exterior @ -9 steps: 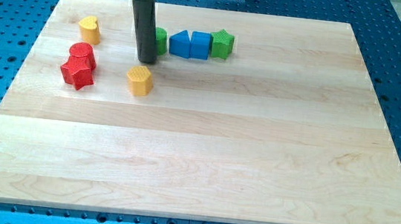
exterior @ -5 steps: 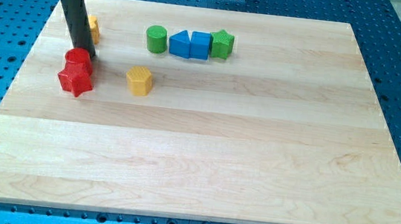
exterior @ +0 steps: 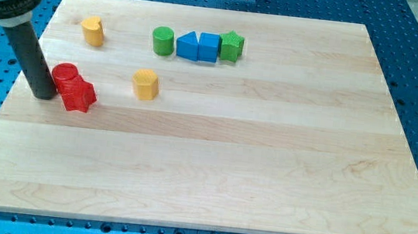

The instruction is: Separate the red blocks from each other

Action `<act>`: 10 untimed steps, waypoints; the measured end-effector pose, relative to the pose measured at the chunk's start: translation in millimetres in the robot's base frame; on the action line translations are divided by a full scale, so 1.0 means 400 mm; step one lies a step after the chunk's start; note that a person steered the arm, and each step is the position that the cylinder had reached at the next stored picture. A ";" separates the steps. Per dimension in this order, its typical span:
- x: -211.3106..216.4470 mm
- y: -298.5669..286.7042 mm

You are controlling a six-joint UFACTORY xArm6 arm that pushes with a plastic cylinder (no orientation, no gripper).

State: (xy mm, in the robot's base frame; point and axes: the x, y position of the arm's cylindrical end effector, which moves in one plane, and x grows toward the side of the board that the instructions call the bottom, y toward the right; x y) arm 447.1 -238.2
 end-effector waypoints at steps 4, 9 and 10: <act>0.086 0.169; 0.026 0.251; -0.003 0.252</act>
State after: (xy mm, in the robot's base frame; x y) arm 446.0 -137.4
